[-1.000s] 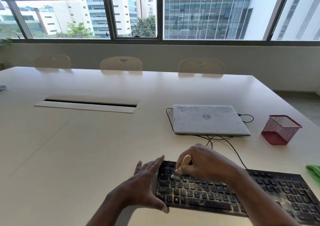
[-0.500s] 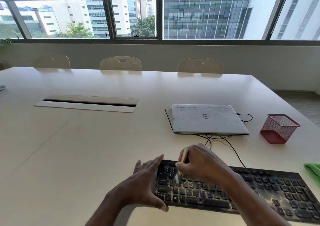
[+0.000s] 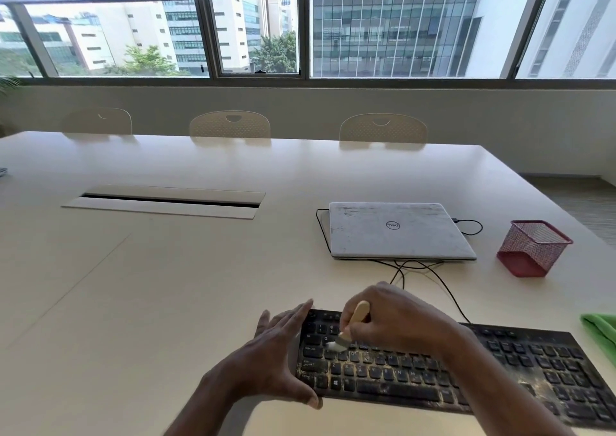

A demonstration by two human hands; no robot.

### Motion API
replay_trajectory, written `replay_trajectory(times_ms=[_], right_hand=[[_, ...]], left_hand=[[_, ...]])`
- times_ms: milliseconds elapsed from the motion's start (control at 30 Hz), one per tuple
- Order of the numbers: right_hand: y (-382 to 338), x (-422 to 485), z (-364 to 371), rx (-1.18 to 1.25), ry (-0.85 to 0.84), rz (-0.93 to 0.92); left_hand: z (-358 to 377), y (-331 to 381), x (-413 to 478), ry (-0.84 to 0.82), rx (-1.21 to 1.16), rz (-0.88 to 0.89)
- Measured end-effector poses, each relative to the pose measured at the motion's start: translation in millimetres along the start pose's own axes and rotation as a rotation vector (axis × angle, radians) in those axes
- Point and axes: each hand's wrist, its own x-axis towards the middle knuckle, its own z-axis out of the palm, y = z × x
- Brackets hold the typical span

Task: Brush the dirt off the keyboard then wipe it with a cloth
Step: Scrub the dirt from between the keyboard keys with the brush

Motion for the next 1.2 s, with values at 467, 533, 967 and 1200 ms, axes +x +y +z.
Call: replay_trajectory(times_ms=[467,533,967,1200], right_hand=[[8.5,-4.4,-17.5,-0.066,0.064,0.06],[5.6,-0.7,-11.4,-0.043,0.147,0.05],[10.8,8.6,8.4,-0.064,0.185,0.07],[6.7,4.8,0.0,-0.018,0.157,0.025]], left_hand=[[-4.3,3.9,-1.3,-0.053,0.012,0.011],[-4.3,5.0,-0.8,-0.059,0.044,0.021],[5.9,0.6,6.1,-0.034,0.123,0.006],[5.3,0.0,8.5,-0.055,0.113,0.018]])
